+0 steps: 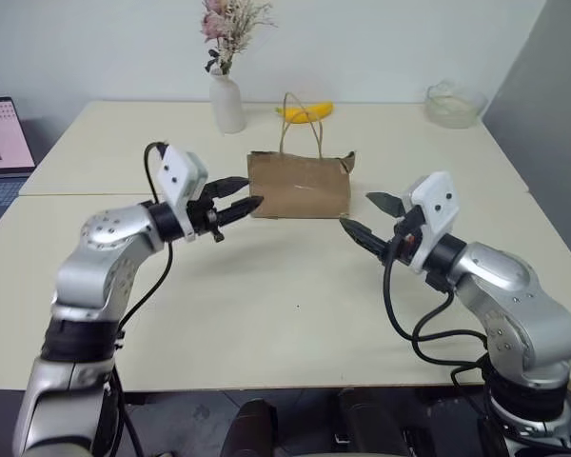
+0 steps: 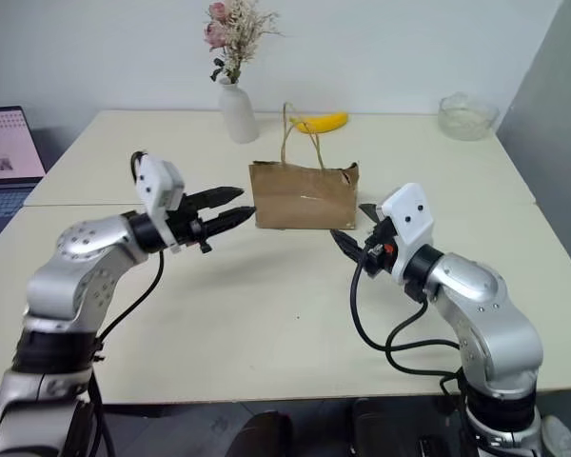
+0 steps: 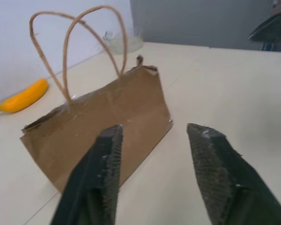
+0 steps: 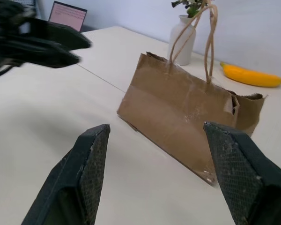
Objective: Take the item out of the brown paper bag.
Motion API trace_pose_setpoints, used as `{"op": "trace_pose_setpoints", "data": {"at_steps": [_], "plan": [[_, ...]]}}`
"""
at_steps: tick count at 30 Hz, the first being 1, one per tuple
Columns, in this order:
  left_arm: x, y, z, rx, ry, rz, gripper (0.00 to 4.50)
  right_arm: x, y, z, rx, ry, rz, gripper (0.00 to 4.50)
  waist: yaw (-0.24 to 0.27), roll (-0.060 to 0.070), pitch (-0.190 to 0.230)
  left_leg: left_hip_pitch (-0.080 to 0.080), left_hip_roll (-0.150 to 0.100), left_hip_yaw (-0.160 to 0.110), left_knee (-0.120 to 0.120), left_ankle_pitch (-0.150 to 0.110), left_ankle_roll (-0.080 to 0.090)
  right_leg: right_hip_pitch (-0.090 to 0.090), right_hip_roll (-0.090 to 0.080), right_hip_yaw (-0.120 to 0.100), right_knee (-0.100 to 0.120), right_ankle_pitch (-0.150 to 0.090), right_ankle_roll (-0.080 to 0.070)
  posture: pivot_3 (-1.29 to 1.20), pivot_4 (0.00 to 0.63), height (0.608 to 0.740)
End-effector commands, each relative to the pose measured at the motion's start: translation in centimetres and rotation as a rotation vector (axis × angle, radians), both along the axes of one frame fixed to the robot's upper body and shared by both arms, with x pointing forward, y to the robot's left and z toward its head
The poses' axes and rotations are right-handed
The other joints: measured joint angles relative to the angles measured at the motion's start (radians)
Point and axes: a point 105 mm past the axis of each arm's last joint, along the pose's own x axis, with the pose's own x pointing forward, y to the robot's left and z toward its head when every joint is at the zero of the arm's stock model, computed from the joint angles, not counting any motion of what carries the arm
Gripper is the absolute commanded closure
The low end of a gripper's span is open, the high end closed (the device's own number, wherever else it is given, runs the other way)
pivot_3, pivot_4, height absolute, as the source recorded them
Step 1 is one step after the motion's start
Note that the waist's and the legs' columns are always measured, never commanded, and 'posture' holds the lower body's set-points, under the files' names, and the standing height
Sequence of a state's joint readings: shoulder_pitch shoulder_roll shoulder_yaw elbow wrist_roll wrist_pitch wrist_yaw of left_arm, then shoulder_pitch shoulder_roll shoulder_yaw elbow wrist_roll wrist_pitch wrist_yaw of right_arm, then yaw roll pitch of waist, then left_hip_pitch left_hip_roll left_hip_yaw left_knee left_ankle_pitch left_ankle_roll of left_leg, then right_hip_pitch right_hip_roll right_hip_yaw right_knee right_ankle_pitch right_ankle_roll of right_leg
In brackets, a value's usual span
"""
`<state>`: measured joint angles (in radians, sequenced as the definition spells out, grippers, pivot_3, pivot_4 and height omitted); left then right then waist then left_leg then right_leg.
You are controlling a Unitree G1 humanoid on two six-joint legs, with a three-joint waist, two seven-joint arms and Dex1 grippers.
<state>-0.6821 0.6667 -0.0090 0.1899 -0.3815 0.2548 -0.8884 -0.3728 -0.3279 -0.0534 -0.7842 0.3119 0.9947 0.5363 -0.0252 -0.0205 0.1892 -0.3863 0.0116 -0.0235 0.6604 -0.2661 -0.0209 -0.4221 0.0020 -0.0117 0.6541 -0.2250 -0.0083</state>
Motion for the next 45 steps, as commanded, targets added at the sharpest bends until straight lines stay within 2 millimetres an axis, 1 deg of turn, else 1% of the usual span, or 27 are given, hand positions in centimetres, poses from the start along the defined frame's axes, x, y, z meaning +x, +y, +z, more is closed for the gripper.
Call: {"op": "trace_pose_setpoints", "data": {"at_steps": [1,3,5,8,11,13,15,18,24,28,33,39,42,45], "plan": [[3.3,1.3,2.1,0.054,-0.109,0.085,3.88,-1.1,0.7,0.8,0.008,-0.033,0.028,1.13,0.002,-0.001,0.0,-0.001,0.0,0.0,0.0,0.0,0.0,0.0,0.0,0.0,-0.001,0.0,0.0,0.0,0.15,0.74],[5.5,1.9,2.8,0.073,-0.131,0.171,4.46,-1.2,0.8,0.6,0.007,-0.03,0.024,1.13,0.004,-0.001,0.0,-0.003,-0.001,0.0,0.001,0.0,0.0,0.0,0.0,-0.001,-0.002,0.0,0.001,0.0,0.15,0.74],[7.3,2.0,3.4,0.086,-0.144,0.238,4.46,-1.2,0.8,0.5,0.008,-0.026,0.016,1.13,0.005,-0.001,-0.001,-0.005,-0.001,0.0,0.001,0.0,0.0,0.0,0.0,-0.002,-0.005,0.001,0.002,0.0,0.15,0.74],[9.0,1.1,3.8,0.089,-0.13,0.312,4.46,-1.3,1.1,0.5,0.014,-0.022,0.017,1.13,0.006,-0.002,-0.001,-0.009,-0.001,0.0,0.001,0.0,0.001,-0.002,-0.001,-0.002,-0.008,0.002,0.004,0.0,0.15,0.74],[9.8,-0.1,3.5,0.142,-0.126,0.338,4.46,-1.4,1.3,0.3,0.014,-0.015,0.02,1.13,0.005,-0.002,-0.001,-0.013,-0.002,0.001,0.002,-0.001,0.002,-0.005,-0.002,-0.002,-0.009,0.001,0.006,0.0,0.15,0.74],[9.9,-0.9,2.7,0.192,-0.1,0.315,4.46,-1.5,1.2,0.2,0.011,-0.01,0.017,1.13,0.004,-0.002,-0.001,-0.013,-0.002,0.001,0.002,-0.001,0.002,-0.005,-0.003,-0.001,-0.009,0.0,0.007,0.0,0.15,0.74],[9.9,-1.1,2.1,0.218,-0.082,0.302,4.46,-1.5,1.1,0.1,0.009,-0.005,0.012,1.13,0.001,-0.002,-0.001,-0.013,-0.002,0.002,0.001,-0.001,0.002,-0.005,-0.003,-0.002,-0.008,0.0,0.007,0.0,0.15,0.74],[9.4,-1.5,0.7,0.273,-0.013,0.227,4.46,-1.9,0.8,-0.4,-0.004,0.016,0.012,1.13,0.0,-0.002,-0.001,-0.013,-0.002,0.002,0.001,-0.001,0.002,-0.005,-0.003,-0.002,-0.008,0.0,0.007,0.0,0.15,0.74],[8.3,-1.5,-0.5,0.302,0.059,0.103,4.46,-2.5,0.3,-1.0,-0.028,0.046,0.035,1.13,-0.001,-0.002,-0.001,-0.013,-0.002,0.002,0.002,-0.001,0.002,-0.005,-0.003,-0.003,-0.007,0.0,0.007,0.0,0.15,0.74],[6.8,-1.5,-1.4,0.335,0.125,-0.038,4.46,-2.4,-0.5,-1.4,-0.061,0.066,0.04,1.13,-0.001,-0.002,-0.001,-0.012,-0.002,0.002,0.003,-0.001,0.003,-0.004,-0.003,-0.002,-0.006,0.0,0.007,0.0,0.15,0.74],[5.2,-1.4,-2.5,0.373,0.182,-0.17,4.46,-2.2,-1.0,-1.6,-0.08,0.074,0.048,1.13,-0.001,-0.002,-0.001,-0.012,-0.002,0.002,0.003,-0.001,0.003,-0.004,-0.003,-0.002,-0.006,0.0,0.007,0.0,0.15,0.74],[3.2,-2.1,-3.2,0.393,0.217,-0.349,4.46,-2.1,-1.1,-1.7,-0.098,0.084,0.074,1.13,0.0,-0.002,-0.001,-0.012,-0.002,0.002,0.004,-0.001,0.003,-0.004,-0.003,-0.002,-0.006,0.0,0.007,0.0,0.15,0.74],[1.6,-2.6,-3.0,0.37,0.244,-0.449,4.46,-2.4,-1.7,-2.1,-0.135,0.105,0.098,1.13,-0.001,-0.002,-0.001,-0.012,-0.002,0.001,0.004,-0.001,0.003,-0.004,-0.003,-0.002,-0.005,0.0,0.007,0.0,0.15,0.74],[0.0,-2.5,-3.1,0.365,0.281,-0.51,4.46,-2.5,-2.6,-2.2,-0.169,0.119,0.106,1.13,-0.001,-0.002,-0.001,-0.012,-0.001,0.001,0.004,-0.001,0.003,-0.004,-0.003,-0.001,-0.005,0.0,0.007,0.0,0.15,0.74]]}}
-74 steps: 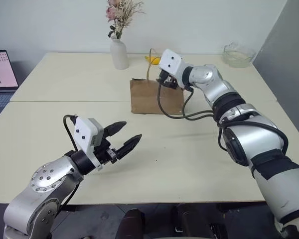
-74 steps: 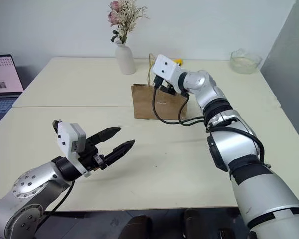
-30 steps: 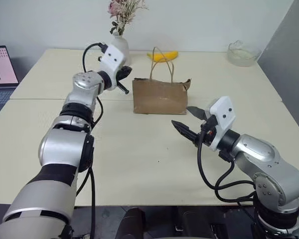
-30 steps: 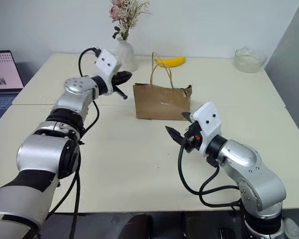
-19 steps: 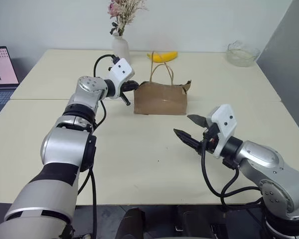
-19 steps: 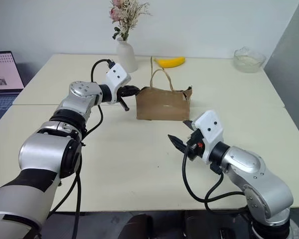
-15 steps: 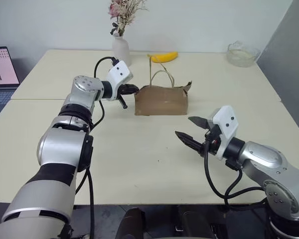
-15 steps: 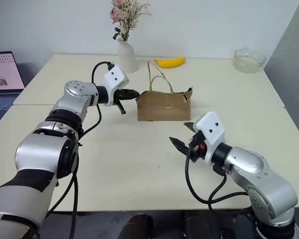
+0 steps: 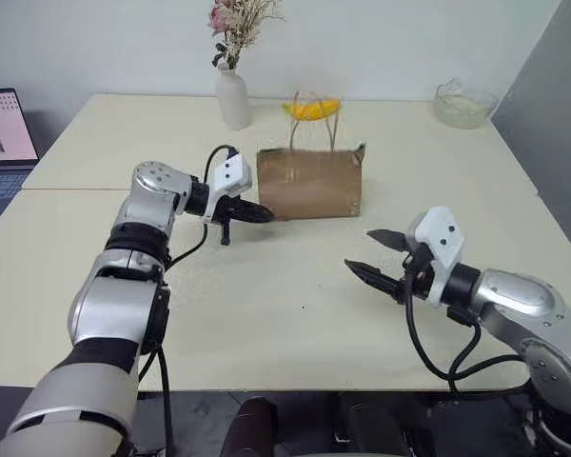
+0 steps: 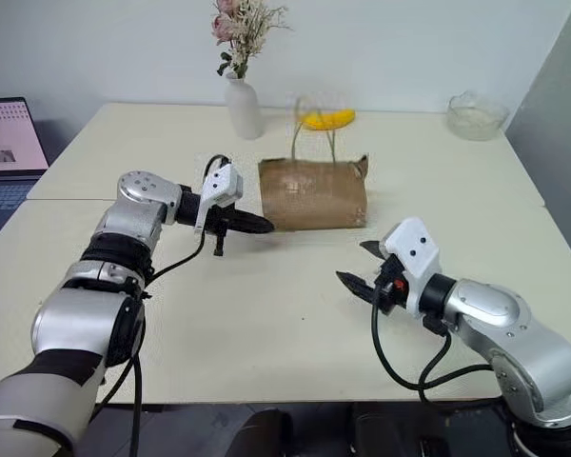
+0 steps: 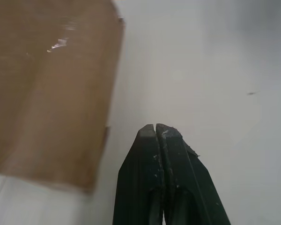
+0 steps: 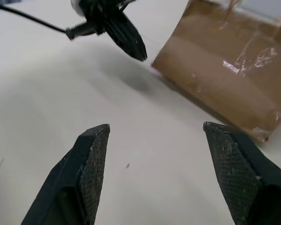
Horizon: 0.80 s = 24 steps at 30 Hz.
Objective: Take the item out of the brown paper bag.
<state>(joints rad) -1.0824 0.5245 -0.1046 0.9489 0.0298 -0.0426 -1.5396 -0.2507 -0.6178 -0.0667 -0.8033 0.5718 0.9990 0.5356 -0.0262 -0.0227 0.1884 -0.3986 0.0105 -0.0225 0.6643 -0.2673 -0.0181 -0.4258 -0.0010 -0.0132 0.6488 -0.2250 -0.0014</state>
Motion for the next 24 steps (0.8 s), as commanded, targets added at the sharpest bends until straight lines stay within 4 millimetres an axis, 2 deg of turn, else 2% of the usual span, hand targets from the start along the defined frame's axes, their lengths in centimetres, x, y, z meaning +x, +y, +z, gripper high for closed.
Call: {"op": "trace_pose_setpoints", "data": {"at_steps": [1,3,7,12,15,19,24], "plan": [[-1.8,0.0,1.6,-0.024,-0.013,-0.071,4.46,-0.3,-1.2,1.0,-0.022,-0.04,0.018,1.13,-0.001,0.0,0.0,0.0,0.0,0.0,0.0,0.0,0.0,0.0,0.0,0.001,0.0,0.0,0.0,0.0,0.15,0.74],[-1.7,-0.1,2.9,-0.099,-0.059,-0.026,4.46,0.0,-1.6,1.2,-0.041,-0.048,0.016,1.13,-0.001,0.0,0.0,0.001,0.0,-0.001,0.0,0.0,0.0,0.0,0.0,0.001,0.001,0.0,0.0,0.0,0.15,0.74],[1.6,0.8,7.7,-0.331,-0.25,0.232,4.46,0.1,-1.5,1.5,-0.035,-0.061,0.023,1.13,0.002,-0.001,0.0,0.002,0.0,-0.001,0.002,0.0,0.0,0.001,0.0,0.0,0.004,0.0,0.0,0.0,0.15,0.74],[5.1,2.7,10.4,-0.395,-0.486,0.512,4.46,0.2,-0.7,2.0,-0.009,-0.087,0.033,1.13,0.004,-0.001,0.0,0.006,0.0,0.0,0.003,0.0,0.0,0.002,0.0,0.001,0.008,0.0,0.0,0.0,0.15,0.74],[6.7,2.8,10.2,-0.368,-0.537,0.621,4.46,0.6,-0.1,2.9,0.026,-0.128,0.027,1.13,0.003,-0.001,0.0,0.008,0.0,0.0,0.003,0.0,0.0,0.003,0.0,0.002,0.008,0.001,0.001,0.0,0.15,0.74],[8.2,1.6,8.4,-0.288,-0.521,0.698,4.46,1.2,0.7,3.6,0.055,-0.166,0.014,1.13,0.004,-0.002,0.0,0.007,-0.001,0.001,0.003,0.0,0.0,0.003,0.0,0.002,0.008,0.001,0.001,0.0,0.15,0.74],[8.8,-0.4,7.2,-0.247,-0.497,0.714,4.46,1.2,1.4,3.6,0.071,-0.174,0.007,1.13,0.003,-0.002,0.0,0.005,-0.001,0.002,0.003,0.0,0.0,0.001,-0.001,0.001,0.008,0.001,0.001,0.0,0.15,0.74]]}}
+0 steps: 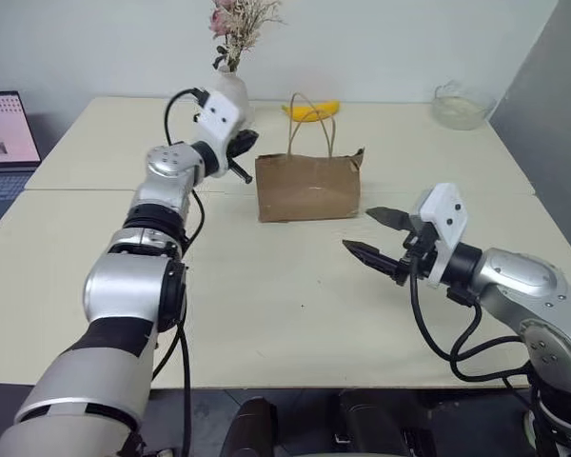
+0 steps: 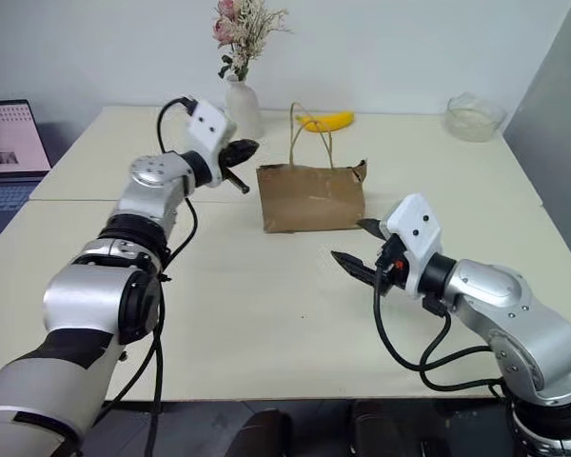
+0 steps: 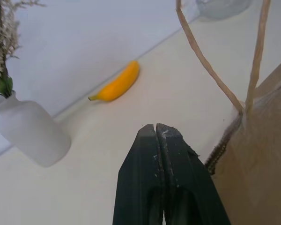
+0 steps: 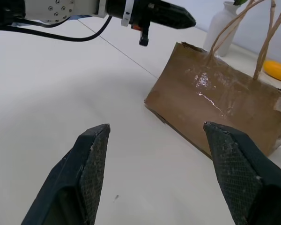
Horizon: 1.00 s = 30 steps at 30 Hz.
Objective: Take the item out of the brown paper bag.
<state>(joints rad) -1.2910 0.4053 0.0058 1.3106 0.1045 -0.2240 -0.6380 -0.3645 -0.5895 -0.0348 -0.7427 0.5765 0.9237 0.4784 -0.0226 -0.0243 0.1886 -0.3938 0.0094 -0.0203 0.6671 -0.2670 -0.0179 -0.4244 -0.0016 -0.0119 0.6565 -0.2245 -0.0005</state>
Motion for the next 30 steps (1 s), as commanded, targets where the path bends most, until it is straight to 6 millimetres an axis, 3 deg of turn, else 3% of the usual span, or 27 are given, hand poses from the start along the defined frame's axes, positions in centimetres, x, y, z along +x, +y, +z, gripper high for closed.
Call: {"op": "trace_pose_setpoints", "data": {"at_steps": [1,8,13,22,26,30], "plan": [[0.3,-1.4,1.6,0.014,-0.042,-0.007,4.46,-0.5,0.5,0.7,0.012,-0.052,0.005,1.13,0.0,0.0,0.0,0.0,0.0,0.0,0.0,0.0,0.0,0.0,0.0,0.0,0.0,0.0,0.0,0.0,0.15,0.74],[-1.3,-3.5,-0.7,0.119,0.093,-0.232,4.46,-2.0,0.2,-0.8,-0.034,0.011,0.015,1.13,-0.001,0.0,0.0,0.0,0.0,0.0,0.0,0.0,0.0,0.0,0.0,0.0,0.0,0.0,0.0,0.0,0.15,0.74],[-2.9,-3.1,-2.7,0.228,0.213,-0.376,4.46,-2.7,-0.5,-1.9,-0.079,0.062,0.036,1.13,-0.003,0.0,0.0,0.002,0.0,0.002,0.0,0.0,0.0,0.0,0.0,0.0,0.001,0.0,0.0,0.0,0.15,0.74],[-5.8,-3.7,-4.7,0.292,0.335,-0.633,4.46,-2.4,-2.0,-2.0,-0.134,0.071,0.042,1.13,-0.003,0.0,0.0,0.002,0.0,0.002,0.0,0.0,0.0,0.0,0.0,0.001,0.002,0.0,0.0,0.0,0.15,0.74],[-6.8,-4.1,-4.4,0.259,0.332,-0.71,4.46,-2.6,-2.9,-2.2,-0.174,0.076,0.044,1.13,-0.003,0.0,0.0,0.002,0.0,0.003,0.0,0.0,0.0,0.0,0.0,0.001,0.002,0.0,0.0,0.0,0.15,0.74],[-7.9,-3.6,-3.4,0.276,0.222,-0.741,4.46,-3.2,-4.0,-2.5,-0.24,0.066,0.07,1.13,-0.003,0.0,0.0,0.001,0.0,0.001,0.001,0.0,0.0,0.0,0.001,0.001,0.002,0.0,0.0,0.0,0.15,0.74]]}}
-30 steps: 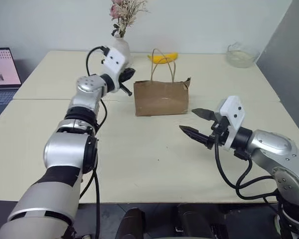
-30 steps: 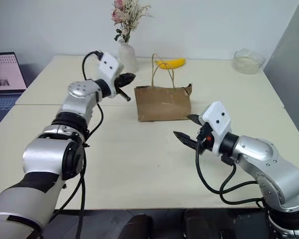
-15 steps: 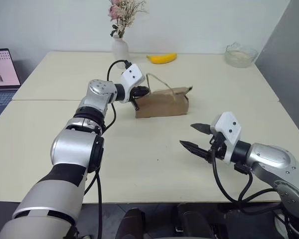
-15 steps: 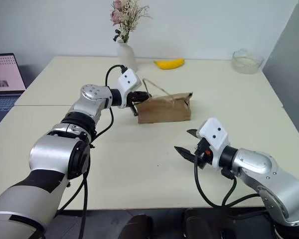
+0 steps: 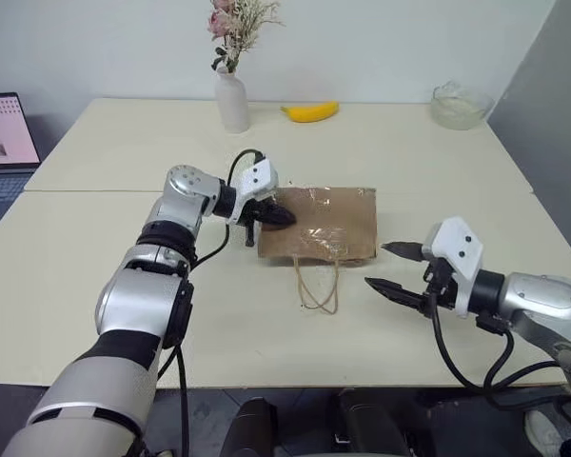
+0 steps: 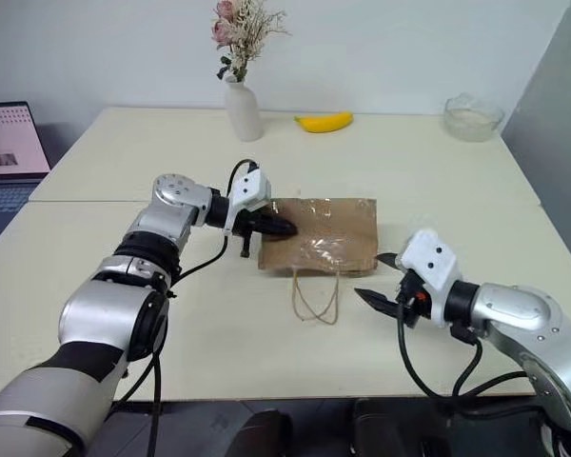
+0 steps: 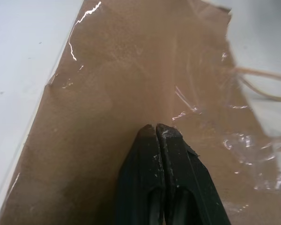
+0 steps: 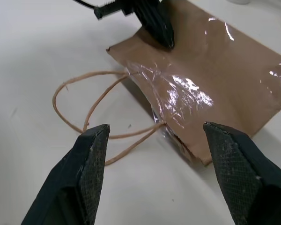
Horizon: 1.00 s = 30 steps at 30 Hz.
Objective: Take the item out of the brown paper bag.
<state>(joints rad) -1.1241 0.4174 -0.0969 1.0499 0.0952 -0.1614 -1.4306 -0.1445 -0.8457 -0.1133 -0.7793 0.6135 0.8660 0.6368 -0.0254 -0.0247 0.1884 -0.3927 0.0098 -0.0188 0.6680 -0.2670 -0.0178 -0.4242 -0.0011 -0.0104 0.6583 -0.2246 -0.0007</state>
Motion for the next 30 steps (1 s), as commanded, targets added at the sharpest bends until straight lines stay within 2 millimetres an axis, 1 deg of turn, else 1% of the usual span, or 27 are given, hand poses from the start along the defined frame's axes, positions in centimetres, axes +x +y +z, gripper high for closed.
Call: {"op": "trace_pose_setpoints", "data": {"at_steps": [1,4,7,9,11,13,15,21,29,30], "plan": [[-0.8,0.6,3.0,-0.038,-0.171,-0.031,4.46,-0.8,-0.4,1.0,-0.029,-0.07,0.066,1.13,0.0,0.0,0.0,0.0,0.0,0.0,0.0,0.0,0.0,0.0,0.0,0.0,0.0,0.0,0.0,0.0,0.15,0.74],[-3.2,1.5,3.5,-0.022,-0.287,-0.087,3.89,-1.7,-0.1,0.5,-0.043,-0.049,0.133,1.13,-0.006,0.0,0.0,0.002,0.001,-0.001,-0.001,0.0,0.0,0.0,0.0,0.003,0.0,0.0,0.0,0.0,0.15,0.74],[-5.9,1.9,3.0,-0.015,-0.367,-0.125,2.98,-2.3,0.4,-0.2,-0.032,-0.012,0.166,1.13,-0.005,0.0,0.0,0.005,0.003,-0.002,-0.002,0.0,0.0,0.001,0.0,0.004,0.001,0.0,0.0,0.0,0.15,0.74],[-7.7,2.0,1.9,0.01,-0.418,-0.166,2.33,-2.9,0.8,-0.7,-0.027,0.024,0.189,1.13,-0.003,0.0,0.0,0.009,0.003,-0.003,-0.002,0.0,0.0,0.004,-0.001,0.003,0.001,0.0,0.0,0.0,0.15,0.74],[-9.0,2.3,0.5,0.043,-0.423,-0.197,1.75,-3.4,1.1,-1.2,-0.027,0.052,0.207,1.13,0.0,0.0,0.0,0.01,0.002,-0.003,-0.002,0.0,0.0,0.005,-0.002,0.003,0.001,0.0,-0.001,0.0,0.15,0.74],[-9.5,2.6,-1.1,0.086,-0.43,-0.213,1.75,-3.8,1.5,-1.6,-0.023,0.069,0.225,1.13,0.001,0.0,-0.001,0.01,0.002,-0.003,-0.002,0.0,0.0,0.006,-0.002,0.003,0.001,0.0,-0.001,0.0,0.15,0.74],[-9.7,2.2,-2.0,0.09,-0.439,-0.222,1.75,-4.0,1.8,-1.8,-0.02,0.076,0.234,1.13,0.004,-0.001,-0.001,0.01,0.002,-0.003,-0.002,0.0,0.0,0.006,-0.002,0.003,0.001,0.0,-0.001,0.0,0.15,0.74],[-9.4,-0.1,-2.6,0.053,-0.472,-0.261,1.75,-4.4,2.3,-2.3,-0.022,0.098,0.245,1.13,0.022,-0.002,-0.002,0.01,0.0,-0.002,-0.002,0.0,0.0,0.006,-0.001,0.002,-0.001,0.0,0.0,0.0,0.15,0.74],[-8.9,-2.7,-3.3,0.029,-0.482,-0.327,1.75,-4.4,2.4,-2.9,-0.033,0.116,0.246,1.13,0.023,-0.002,-0.002,0.009,0.001,0.001,-0.002,0.0,0.0,0.006,0.0,0.002,-0.001,0.0,0.0,0.0,0.15,0.74],[-9.1,-3.3,-3.6,0.033,-0.484,-0.356,1.75,-4.4,2.5,-3.0,-0.034,0.118,0.247,1.13,0.023,-0.003,-0.002,0.009,0.001,0.001,-0.002,0.0,0.0,0.006,0.0,0.002,-0.001,0.0,0.0,0.0,0.15,0.74]]}}
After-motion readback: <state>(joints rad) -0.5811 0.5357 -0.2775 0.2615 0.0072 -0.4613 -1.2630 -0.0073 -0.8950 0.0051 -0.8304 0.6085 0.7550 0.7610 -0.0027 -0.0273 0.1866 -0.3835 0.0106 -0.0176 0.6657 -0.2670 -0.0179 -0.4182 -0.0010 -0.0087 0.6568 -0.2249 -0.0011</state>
